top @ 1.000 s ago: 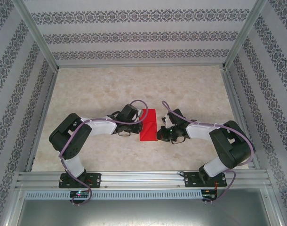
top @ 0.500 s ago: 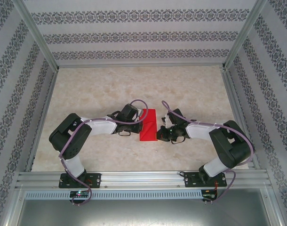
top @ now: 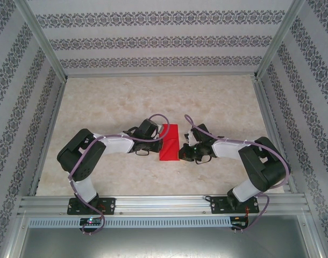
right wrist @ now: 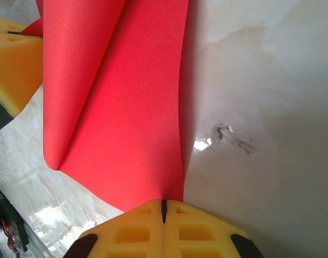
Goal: Fold a paper plane with a square sheet of paper (fold left side to right side)
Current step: Fold the triangle a second time at the center of the table.
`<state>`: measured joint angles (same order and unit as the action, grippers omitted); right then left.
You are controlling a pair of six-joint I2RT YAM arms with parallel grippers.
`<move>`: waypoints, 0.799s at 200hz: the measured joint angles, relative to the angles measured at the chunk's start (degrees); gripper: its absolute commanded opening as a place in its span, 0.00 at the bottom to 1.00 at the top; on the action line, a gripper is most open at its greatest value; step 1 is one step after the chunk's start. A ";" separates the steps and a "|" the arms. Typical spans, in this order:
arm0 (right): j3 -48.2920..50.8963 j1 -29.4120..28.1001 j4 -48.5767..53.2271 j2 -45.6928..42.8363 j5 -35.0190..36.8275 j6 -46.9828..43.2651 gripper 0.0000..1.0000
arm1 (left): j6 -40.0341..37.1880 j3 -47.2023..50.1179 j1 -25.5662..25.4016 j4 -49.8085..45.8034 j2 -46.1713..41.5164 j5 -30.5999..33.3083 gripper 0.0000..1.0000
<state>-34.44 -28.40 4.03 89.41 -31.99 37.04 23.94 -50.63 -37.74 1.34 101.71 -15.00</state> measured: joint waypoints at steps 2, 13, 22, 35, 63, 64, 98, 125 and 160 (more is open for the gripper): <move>0.00 0.00 0.00 0.00 0.00 -0.02 0.00 | 0.00 0.00 0.00 0.00 0.00 0.00 0.00; -0.02 0.00 0.02 0.02 0.00 -0.02 0.00 | -0.13 -0.02 0.00 0.00 0.04 0.00 0.00; -0.02 0.00 0.02 0.02 0.00 -0.04 0.00 | -0.15 -0.02 0.00 0.00 0.04 -0.02 0.00; -0.07 0.00 0.04 0.02 0.00 -0.20 0.00 | -0.17 -0.02 -0.02 0.00 0.04 -0.04 0.00; -0.17 0.00 0.26 0.07 0.02 -0.44 0.00 | -0.59 -0.13 0.00 -0.04 0.04 -0.15 0.00; -0.20 0.00 0.26 0.07 0.02 -0.44 0.00 | -0.59 -0.13 0.00 -0.07 0.02 -0.15 0.00; -0.46 -0.26 0.74 0.04 0.48 -1.09 0.00 | -1.09 -0.13 0.00 -0.85 -0.90 -0.17 0.00; -0.55 -0.26 1.01 0.04 0.52 -1.31 0.00 | -1.25 -0.13 0.00 -0.87 -2.08 -0.22 0.00; -0.57 -0.26 1.09 0.00 0.63 -1.33 0.00 | -1.25 -0.13 -0.02 -0.87 -2.29 -0.90 0.00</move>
<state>-35.00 -28.67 5.13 89.41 -31.35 35.70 22.70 -50.76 -37.76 0.47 99.42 -15.90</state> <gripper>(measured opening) 0.036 0.065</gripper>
